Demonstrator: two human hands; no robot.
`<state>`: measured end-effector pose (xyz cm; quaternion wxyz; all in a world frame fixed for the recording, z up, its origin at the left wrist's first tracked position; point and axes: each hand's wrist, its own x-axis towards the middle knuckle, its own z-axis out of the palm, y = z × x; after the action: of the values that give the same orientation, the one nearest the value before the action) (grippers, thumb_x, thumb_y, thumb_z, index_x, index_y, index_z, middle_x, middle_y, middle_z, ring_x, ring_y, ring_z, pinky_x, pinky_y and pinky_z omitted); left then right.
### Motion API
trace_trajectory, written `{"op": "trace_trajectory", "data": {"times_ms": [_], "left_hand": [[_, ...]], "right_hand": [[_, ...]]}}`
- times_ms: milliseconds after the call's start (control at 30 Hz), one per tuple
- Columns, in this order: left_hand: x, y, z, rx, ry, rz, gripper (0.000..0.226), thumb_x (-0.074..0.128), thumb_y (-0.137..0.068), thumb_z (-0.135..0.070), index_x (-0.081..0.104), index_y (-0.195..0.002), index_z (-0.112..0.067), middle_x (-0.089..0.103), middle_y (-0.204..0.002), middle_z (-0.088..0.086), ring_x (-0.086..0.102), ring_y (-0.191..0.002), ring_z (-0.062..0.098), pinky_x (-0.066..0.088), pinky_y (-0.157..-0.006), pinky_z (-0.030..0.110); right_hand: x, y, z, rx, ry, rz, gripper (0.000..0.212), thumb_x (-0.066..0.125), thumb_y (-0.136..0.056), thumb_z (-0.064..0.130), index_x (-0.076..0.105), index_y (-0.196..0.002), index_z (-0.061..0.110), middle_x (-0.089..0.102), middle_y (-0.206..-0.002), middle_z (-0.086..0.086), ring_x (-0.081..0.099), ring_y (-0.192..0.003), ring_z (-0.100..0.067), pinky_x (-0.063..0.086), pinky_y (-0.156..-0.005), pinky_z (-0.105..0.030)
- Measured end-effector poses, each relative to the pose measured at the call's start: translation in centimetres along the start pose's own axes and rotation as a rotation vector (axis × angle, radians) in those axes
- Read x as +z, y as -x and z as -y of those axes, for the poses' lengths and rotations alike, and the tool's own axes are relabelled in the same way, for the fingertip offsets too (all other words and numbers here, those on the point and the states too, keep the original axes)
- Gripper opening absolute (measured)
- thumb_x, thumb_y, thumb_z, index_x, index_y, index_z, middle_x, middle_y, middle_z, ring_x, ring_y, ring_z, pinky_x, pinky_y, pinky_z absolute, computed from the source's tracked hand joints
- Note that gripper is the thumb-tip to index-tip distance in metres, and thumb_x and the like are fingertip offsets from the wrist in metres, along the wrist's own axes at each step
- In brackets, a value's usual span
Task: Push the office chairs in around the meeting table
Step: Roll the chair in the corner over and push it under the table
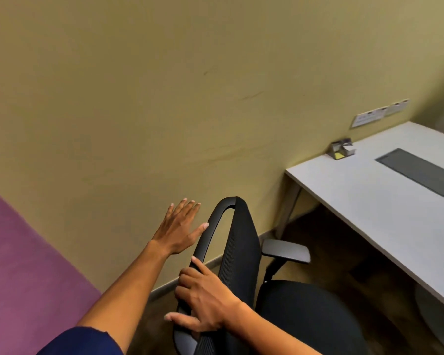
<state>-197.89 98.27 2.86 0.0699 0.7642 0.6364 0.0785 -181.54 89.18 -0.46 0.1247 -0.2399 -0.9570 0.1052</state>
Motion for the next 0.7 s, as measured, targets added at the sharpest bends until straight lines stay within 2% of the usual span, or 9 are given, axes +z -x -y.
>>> {"op": "trace_trajectory", "data": {"times_ms": [100, 167, 267, 333, 433, 533, 600, 633, 700], "left_hand": [[1.0, -2.9, 0.6, 0.104, 0.014, 0.032, 0.126, -0.019, -0.063, -0.092, 0.015, -0.159, -0.017, 0.009, -0.167, 0.004, -0.001, -0.154, 0.018, -0.005, -0.122, 0.041], [1.7, -4.0, 0.5, 0.150, 0.038, 0.046, 0.123, -0.014, -0.065, -0.093, 0.013, -0.159, -0.018, 0.005, -0.168, 0.004, -0.003, -0.154, 0.019, -0.006, -0.122, 0.041], [2.9, -5.8, 0.0, 0.230, 0.041, 0.074, 0.105, 0.002, -0.076, -0.084, 0.010, -0.159, -0.020, -0.003, -0.168, 0.003, -0.007, -0.154, 0.018, -0.008, -0.122, 0.041], [3.5, -6.2, -0.5, 0.252, 0.038, 0.073, 0.097, 0.006, -0.080, -0.077, 0.009, -0.159, -0.021, -0.007, -0.168, 0.002, -0.010, -0.153, 0.017, -0.008, -0.122, 0.041], [4.6, -5.7, -2.0, 0.326, 0.024, 0.075, 0.095, 0.008, -0.083, -0.078, 0.011, -0.159, -0.021, -0.009, -0.167, 0.000, -0.013, -0.153, 0.016, -0.008, -0.123, 0.043], [4.4, -4.8, -2.2, 0.420, -0.046, 0.070, 0.098, -0.002, -0.084, -0.083, 0.011, -0.159, -0.022, -0.010, -0.167, -0.002, -0.016, -0.152, 0.013, -0.006, -0.124, 0.044], [4.1, -3.6, -2.7, 0.518, -0.114, 0.092, 0.095, -0.002, -0.085, -0.081, 0.012, -0.159, -0.023, -0.008, -0.167, -0.002, -0.017, -0.151, 0.012, -0.004, -0.125, 0.045], [4.0, -3.3, -2.3, 0.539, -0.113, 0.092, 0.093, 0.000, -0.087, -0.081, 0.015, -0.159, -0.023, -0.006, -0.167, -0.003, -0.016, -0.152, 0.011, -0.002, -0.125, 0.046], [4.0, -2.0, -2.8, 0.626, -0.098, 0.113, 0.087, 0.011, -0.091, -0.079, 0.020, -0.158, -0.023, 0.000, -0.167, -0.002, -0.013, -0.152, 0.010, -0.001, -0.125, 0.046]], "right_hand": [[-0.6, -0.7, -0.1, 0.017, 0.001, 0.050, 0.055, 0.044, -0.102, 0.055, 0.064, -0.090, 0.005, 0.055, -0.087, -0.013, 0.050, -0.099, -0.032, 0.010, -0.123, -0.051], [-1.2, -1.0, 0.1, 0.015, -0.009, 0.102, 0.045, 0.055, -0.101, 0.047, 0.064, -0.090, 0.004, 0.056, -0.087, -0.014, 0.051, -0.100, -0.034, 0.010, -0.123, -0.053], [-1.9, -1.2, -0.1, 0.027, -0.031, 0.121, 0.039, 0.061, -0.099, 0.041, 0.066, -0.090, 0.003, 0.058, -0.089, -0.016, 0.051, -0.101, -0.034, 0.009, -0.123, -0.054], [-2.0, -0.9, -0.2, 0.023, -0.050, 0.101, 0.037, 0.064, -0.098, 0.037, 0.066, -0.086, 0.002, 0.057, -0.087, -0.017, 0.052, -0.101, -0.035, 0.010, -0.122, -0.055], [-1.3, 1.4, 0.3, 0.026, -0.092, 0.125, 0.030, 0.066, -0.098, 0.029, 0.065, -0.085, 0.002, 0.056, -0.087, -0.016, 0.052, -0.103, -0.036, 0.012, -0.121, -0.057], [-1.2, 3.3, 1.4, -0.029, -0.065, 0.098, 0.024, 0.066, -0.098, 0.021, 0.064, -0.086, 0.001, 0.055, -0.089, -0.017, 0.052, -0.106, -0.038, 0.007, -0.122, -0.058], [-1.0, 5.0, 2.5, -0.006, -0.098, 0.069, 0.014, 0.066, -0.097, 0.010, 0.064, -0.088, 0.000, 0.056, -0.092, -0.018, 0.052, -0.110, -0.038, 0.001, -0.124, -0.055], [-0.8, 5.2, 2.7, -0.001, -0.144, 0.110, 0.007, 0.064, -0.095, 0.002, 0.064, -0.089, 0.000, 0.056, -0.094, -0.020, 0.052, -0.111, -0.038, -0.001, -0.124, -0.053], [0.2, 6.8, 3.6, 0.048, -0.224, 0.113, 0.009, 0.057, -0.093, -0.009, 0.064, -0.093, -0.003, 0.060, -0.100, -0.023, 0.053, -0.115, -0.041, -0.003, -0.124, -0.049]]}}
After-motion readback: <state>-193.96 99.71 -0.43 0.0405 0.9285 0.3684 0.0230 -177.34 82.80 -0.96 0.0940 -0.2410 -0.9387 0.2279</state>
